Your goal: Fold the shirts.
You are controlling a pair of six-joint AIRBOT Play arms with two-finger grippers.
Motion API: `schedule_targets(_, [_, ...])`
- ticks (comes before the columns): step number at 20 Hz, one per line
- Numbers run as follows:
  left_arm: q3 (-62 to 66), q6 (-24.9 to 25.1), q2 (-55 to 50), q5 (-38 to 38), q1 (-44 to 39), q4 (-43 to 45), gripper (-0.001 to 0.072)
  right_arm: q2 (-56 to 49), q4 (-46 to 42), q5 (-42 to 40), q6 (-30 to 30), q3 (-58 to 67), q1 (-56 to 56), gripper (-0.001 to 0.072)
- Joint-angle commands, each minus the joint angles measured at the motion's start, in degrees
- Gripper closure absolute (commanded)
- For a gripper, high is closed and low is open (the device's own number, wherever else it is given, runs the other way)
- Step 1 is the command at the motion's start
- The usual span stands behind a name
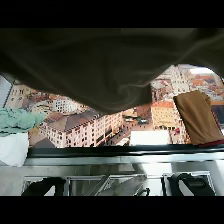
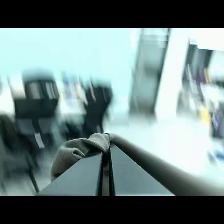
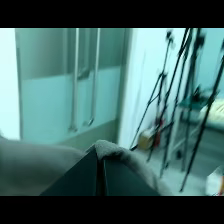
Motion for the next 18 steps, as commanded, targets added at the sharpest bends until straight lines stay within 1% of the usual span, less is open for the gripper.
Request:
schedule_targets(1, [-8.7, -0.9, 7.0, -11.3, 0.1, 6.9, 0.0689, 0.8, -5.2, 0.6, 0.8, 3.8, 0.0, 0.0694])
schedule_targets(3, [-12.5, -0.9, 3.9, -11.6, 0.1, 7.0, 0.0689, -3.2, -5.1, -2.2, 2.4, 3.1, 0.0, 0.0694])
schedule_targets(4, [-13.8, -0.9, 0.7, -11.6, 0.1, 6.6, 0.0689, -6.3, -5.1, -3.7, 3.1, 2.6, 0.0, 0.0694])
schedule_targets(6, [-15.5, -0.9, -8.0, -11.4, 0.1, 6.4, 0.0689, -13.1, -5.1, -7.0, 4.6, 1.0, 0.2, 0.0694])
schedule_targets(9, [-14.7, -0.9, -25.8, -10.1, 0.0, 6.1, 0.0689, -24.6, -5.1, -11.1, 6.3, -4.2, 0.6, 0.0694])
schedule_targets(11, [-11.8, -0.9, -38.4, -9.4, -1.0, 6.1, 0.0689, -31.5, -5.2, -9.7, 6.8, -10.2, 1.0, 0.0694])
schedule_targets(13, [-7.4, -0.9, -49.9, -9.3, -2.0, 6.1, 0.0689, -39.5, -5.3, -4.9, 6.8, -15.9, 0.9, 0.0694])
schedule_targets(15, [-2.5, -0.9, -59.1, -9.2, -3.2, 6.1, 0.0689, -47.0, -5.3, -0.3, 6.9, -18.3, 0.8, 0.0694])
schedule_targets(16, [-1.0, -0.9, -62.1, -9.3, -3.8, 6.1, 0.0689, -51.0, -5.3, 1.2, 7.5, -18.3, 0.8, 0.0694])
schedule_targets(18, [-2.0, -0.9, -64.8, -10.4, -4.3, 6.1, 0.0688, -56.8, -5.1, 3.6, 8.3, -18.3, 0.8, 0.0694])
